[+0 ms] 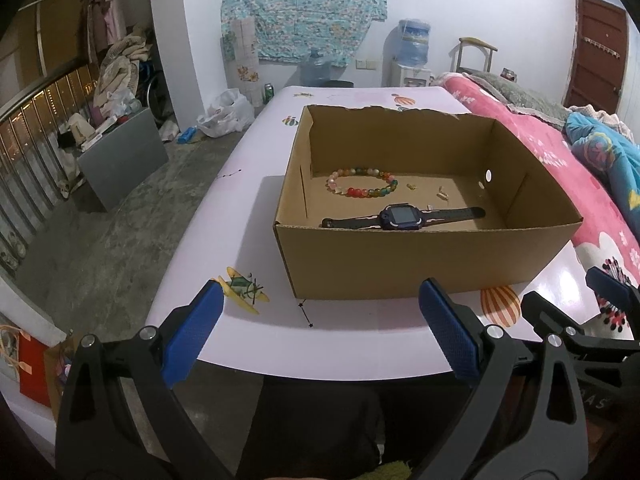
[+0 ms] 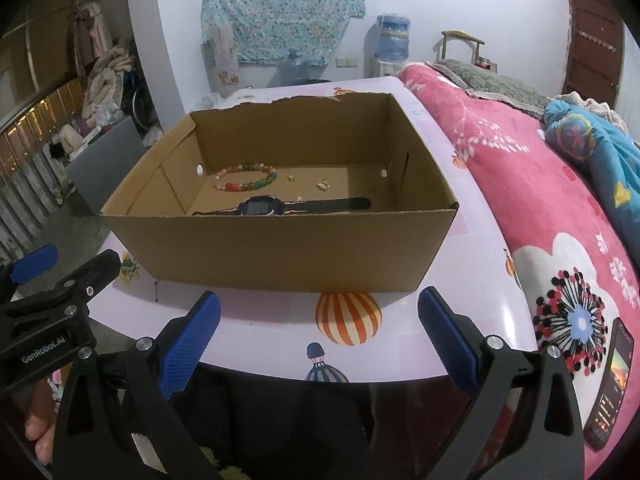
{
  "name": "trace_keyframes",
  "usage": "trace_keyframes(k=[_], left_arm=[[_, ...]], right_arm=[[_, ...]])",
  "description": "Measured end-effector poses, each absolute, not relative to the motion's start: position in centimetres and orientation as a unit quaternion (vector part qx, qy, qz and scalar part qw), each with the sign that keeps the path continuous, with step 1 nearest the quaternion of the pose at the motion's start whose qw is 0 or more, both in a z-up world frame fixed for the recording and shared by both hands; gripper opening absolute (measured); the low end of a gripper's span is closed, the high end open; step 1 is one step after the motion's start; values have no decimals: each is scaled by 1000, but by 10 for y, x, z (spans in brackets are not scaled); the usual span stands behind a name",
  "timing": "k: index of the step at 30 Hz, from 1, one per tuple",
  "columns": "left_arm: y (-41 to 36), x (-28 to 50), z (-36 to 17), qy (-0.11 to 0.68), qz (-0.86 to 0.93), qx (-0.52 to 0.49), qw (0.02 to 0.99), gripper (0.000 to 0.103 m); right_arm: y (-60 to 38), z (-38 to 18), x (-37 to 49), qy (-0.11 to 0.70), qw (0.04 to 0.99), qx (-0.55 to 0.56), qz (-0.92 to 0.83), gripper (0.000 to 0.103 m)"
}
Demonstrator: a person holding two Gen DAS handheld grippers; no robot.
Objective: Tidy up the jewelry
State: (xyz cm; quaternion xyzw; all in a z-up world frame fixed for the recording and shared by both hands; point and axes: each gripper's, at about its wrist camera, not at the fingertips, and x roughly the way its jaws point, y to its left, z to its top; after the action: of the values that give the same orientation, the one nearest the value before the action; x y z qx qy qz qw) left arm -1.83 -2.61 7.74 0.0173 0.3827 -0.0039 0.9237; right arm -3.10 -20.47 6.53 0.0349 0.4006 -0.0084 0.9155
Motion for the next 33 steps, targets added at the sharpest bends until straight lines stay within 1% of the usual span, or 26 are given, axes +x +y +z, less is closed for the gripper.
trace_keyframes(k=[33], left_arm=[[-31,-12,70,406,-3,-4,914,95]], right_arm=[[-214,62,-26,417,907,51,-16,96]])
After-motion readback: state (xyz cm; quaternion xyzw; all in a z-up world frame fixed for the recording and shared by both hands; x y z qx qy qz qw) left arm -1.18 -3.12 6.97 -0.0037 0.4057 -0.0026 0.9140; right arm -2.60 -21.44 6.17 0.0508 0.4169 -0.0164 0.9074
